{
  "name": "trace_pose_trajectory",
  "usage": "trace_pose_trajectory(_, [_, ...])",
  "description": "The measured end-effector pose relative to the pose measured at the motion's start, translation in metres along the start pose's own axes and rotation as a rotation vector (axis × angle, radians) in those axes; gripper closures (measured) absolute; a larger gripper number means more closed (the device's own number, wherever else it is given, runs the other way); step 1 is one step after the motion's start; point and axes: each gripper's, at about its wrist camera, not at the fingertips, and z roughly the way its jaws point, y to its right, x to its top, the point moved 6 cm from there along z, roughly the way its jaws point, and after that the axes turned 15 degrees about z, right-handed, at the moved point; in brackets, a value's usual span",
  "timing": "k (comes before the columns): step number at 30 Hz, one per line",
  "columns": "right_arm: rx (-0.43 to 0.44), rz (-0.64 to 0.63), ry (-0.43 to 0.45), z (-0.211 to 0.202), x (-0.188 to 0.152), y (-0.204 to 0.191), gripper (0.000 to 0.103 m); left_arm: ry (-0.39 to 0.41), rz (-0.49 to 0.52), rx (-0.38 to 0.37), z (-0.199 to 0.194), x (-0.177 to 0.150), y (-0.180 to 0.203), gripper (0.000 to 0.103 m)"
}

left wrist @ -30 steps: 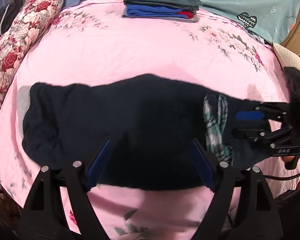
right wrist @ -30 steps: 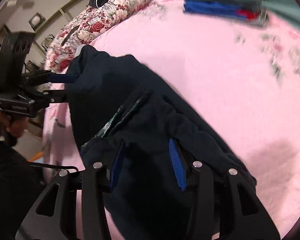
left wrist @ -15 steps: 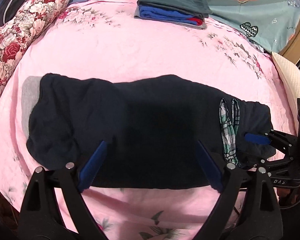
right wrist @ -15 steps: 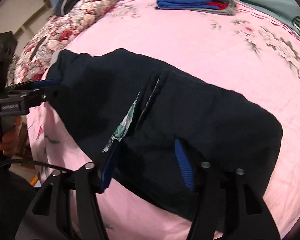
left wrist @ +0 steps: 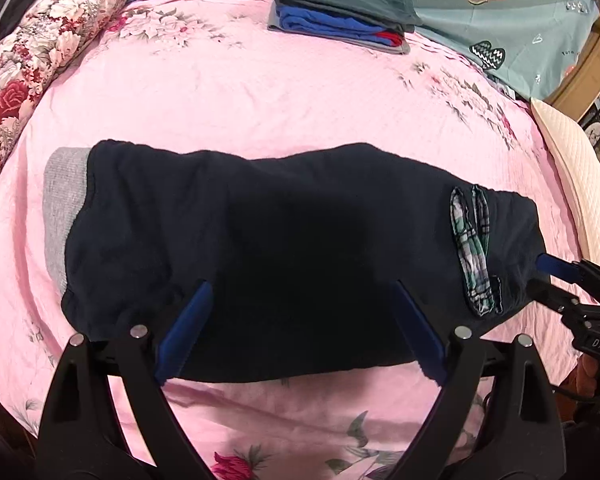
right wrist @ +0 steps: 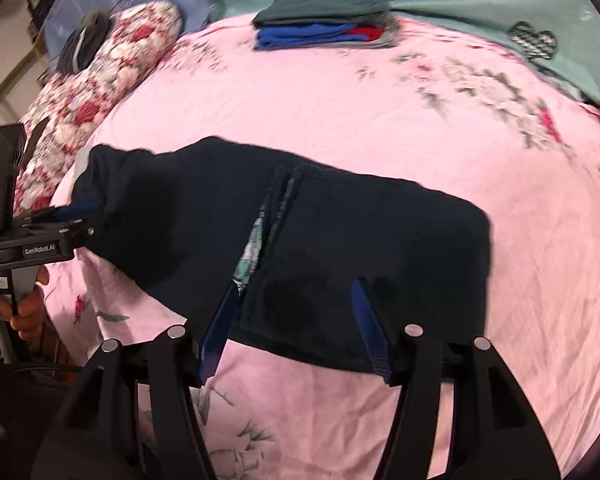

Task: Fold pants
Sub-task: 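Smooth the folded pants flat with the right tool and release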

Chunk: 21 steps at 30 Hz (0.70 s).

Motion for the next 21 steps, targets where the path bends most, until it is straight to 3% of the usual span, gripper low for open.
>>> trace_pose_trajectory(5, [0.032,0.044,0.023,-0.006,-0.007,-0.001,0.043,-0.001,0.014,-0.015,-0.001,-0.004,-0.007,0.011])
trace_pose_trajectory(9, [0.031,-0.012,-0.038,0.009,-0.016,-0.019,0.056,-0.012,0.016,-0.030,0.000,-0.010,-0.016,0.011])
trace_pose_trajectory(12, [-0.051,-0.055,-0.076,0.026,-0.025,-0.019,0.065,-0.016,0.017,-0.041,0.000,-0.014,-0.022,0.011])
trace_pose_trajectory(14, [-0.058,-0.059,-0.085,0.027,-0.027,-0.019,0.071,-0.009,0.019,-0.051,-0.002,-0.016,-0.025,0.011])
trace_pose_trajectory(16, [-0.067,-0.070,-0.093,0.023,-0.026,-0.018,0.087,-0.005,0.020,-0.060,-0.003,-0.017,-0.025,0.011])
trace_pose_trajectory(21, [-0.019,-0.041,-0.081,0.007,-0.019,-0.015,0.091,-0.001,0.034,-0.067,0.000,-0.015,-0.023,0.011])
